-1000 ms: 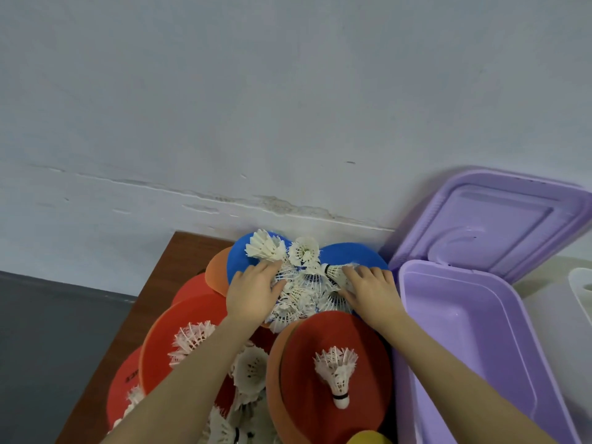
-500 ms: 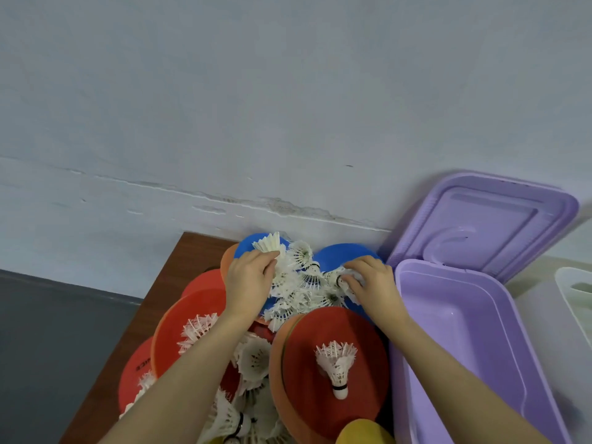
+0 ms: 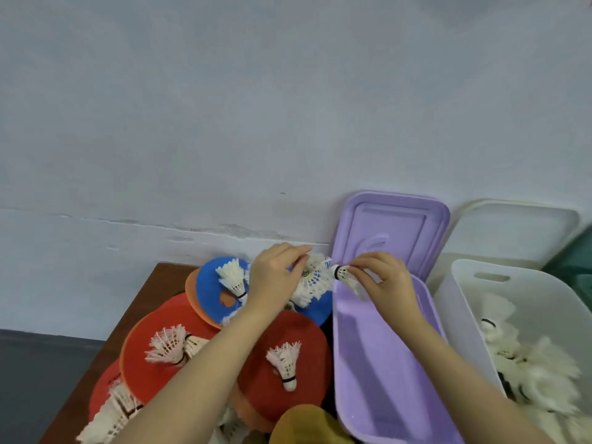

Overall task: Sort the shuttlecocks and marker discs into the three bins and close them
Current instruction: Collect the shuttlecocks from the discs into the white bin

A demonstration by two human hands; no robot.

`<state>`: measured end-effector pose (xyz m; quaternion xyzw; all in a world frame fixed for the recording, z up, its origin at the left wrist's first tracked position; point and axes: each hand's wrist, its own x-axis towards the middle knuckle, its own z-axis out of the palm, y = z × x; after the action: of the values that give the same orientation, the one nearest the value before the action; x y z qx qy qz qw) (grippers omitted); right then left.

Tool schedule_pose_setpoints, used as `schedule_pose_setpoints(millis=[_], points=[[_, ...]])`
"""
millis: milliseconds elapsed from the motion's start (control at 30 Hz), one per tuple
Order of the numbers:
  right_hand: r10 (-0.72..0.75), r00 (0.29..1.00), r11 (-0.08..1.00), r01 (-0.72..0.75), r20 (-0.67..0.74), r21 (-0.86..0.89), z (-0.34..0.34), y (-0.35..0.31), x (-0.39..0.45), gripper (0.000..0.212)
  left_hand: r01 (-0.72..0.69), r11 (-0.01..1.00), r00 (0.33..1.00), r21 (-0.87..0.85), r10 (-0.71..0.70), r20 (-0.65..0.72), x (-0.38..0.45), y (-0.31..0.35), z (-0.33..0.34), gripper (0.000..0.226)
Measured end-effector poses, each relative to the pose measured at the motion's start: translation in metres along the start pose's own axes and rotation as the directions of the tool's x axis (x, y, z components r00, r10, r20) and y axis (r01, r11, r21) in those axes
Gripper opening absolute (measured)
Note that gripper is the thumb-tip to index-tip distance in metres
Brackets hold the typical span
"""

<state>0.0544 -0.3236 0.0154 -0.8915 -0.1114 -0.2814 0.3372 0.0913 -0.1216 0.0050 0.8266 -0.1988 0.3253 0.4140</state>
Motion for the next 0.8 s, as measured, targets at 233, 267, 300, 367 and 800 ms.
schedule_pose_setpoints(millis=[233,267,300,367,800], points=[[0.027,0.992,0.998,-0.034,-0.120,-0.051,-0.116,0.065,-0.034,0.009,0.054,0.988,0.997,-0.142,-0.045,0.067,-0.006,0.111,0.089,0.017],[0.041,0.990,0.997,-0.050,-0.132,-0.066,-0.134,0.076,-0.039,0.010,0.050,0.985,0.996,-0.164,-0.037,0.079,-0.006,0.129,0.103,0.017],[0.054,0.988,0.994,-0.066,-0.147,-0.082,-0.152,0.087,-0.044,0.011,0.043,0.981,0.996,-0.187,-0.027,0.090,-0.006,0.145,0.118,0.017],[0.067,0.980,0.991,-0.087,-0.187,-0.100,-0.185,0.107,-0.052,0.011,0.020,0.977,0.995,-0.213,0.002,0.101,-0.005,0.176,0.147,0.017],[0.213,0.975,0.932,-0.180,0.072,-0.313,-0.233,0.193,-0.077,0.023,-0.215,0.966,0.930,0.141,0.159,0.333,-0.028,0.219,0.231,0.036]])
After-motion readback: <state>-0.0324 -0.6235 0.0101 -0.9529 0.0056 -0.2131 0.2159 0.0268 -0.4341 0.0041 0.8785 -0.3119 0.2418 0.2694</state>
